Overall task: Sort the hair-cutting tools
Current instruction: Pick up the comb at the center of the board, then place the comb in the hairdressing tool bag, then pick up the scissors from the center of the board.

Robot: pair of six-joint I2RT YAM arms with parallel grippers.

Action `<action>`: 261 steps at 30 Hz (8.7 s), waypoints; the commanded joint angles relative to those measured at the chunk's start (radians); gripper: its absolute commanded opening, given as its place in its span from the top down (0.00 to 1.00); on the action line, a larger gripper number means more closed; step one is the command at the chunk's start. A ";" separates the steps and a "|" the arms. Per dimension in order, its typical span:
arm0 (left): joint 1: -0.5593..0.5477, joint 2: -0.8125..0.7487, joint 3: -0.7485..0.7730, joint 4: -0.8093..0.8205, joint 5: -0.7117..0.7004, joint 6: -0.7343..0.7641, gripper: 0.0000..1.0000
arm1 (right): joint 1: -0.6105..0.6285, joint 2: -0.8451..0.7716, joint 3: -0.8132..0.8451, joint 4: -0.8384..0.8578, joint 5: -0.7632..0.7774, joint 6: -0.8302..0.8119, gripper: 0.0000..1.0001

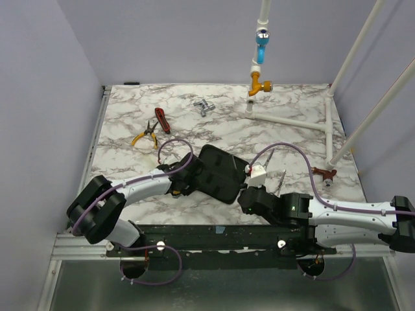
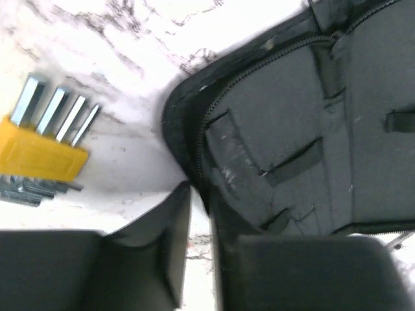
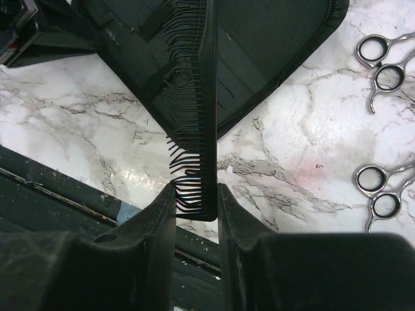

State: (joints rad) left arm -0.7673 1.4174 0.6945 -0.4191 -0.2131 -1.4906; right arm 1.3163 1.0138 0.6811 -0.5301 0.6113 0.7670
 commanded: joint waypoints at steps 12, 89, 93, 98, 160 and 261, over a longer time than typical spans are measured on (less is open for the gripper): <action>0.233 0.069 0.109 -0.013 0.181 0.778 1.00 | -0.013 0.073 0.011 -0.002 -0.098 -0.066 0.78; 0.028 -0.234 0.037 -0.064 -0.064 0.872 1.00 | -0.303 0.683 0.345 -0.096 -0.427 -0.329 0.83; 0.017 -0.213 0.036 -0.053 -0.044 0.888 1.00 | -0.305 0.710 0.370 -0.109 -0.397 -0.371 0.83; 0.009 -0.185 0.039 -0.045 -0.040 0.887 1.00 | -0.306 0.741 0.409 -0.137 -0.341 -0.409 0.82; -0.003 -0.167 -0.002 0.008 0.078 0.925 1.00 | -0.356 0.745 0.302 0.271 -0.233 -0.511 0.80; -0.019 -0.284 -0.293 0.298 -0.055 0.553 1.00 | -0.883 0.652 0.197 0.220 -0.176 -0.129 0.99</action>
State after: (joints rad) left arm -0.7811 1.1507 0.4091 -0.1265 -0.2333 -0.9497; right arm 0.4389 1.6913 0.9131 -0.2687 0.4683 0.6590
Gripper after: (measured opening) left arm 0.019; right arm 0.114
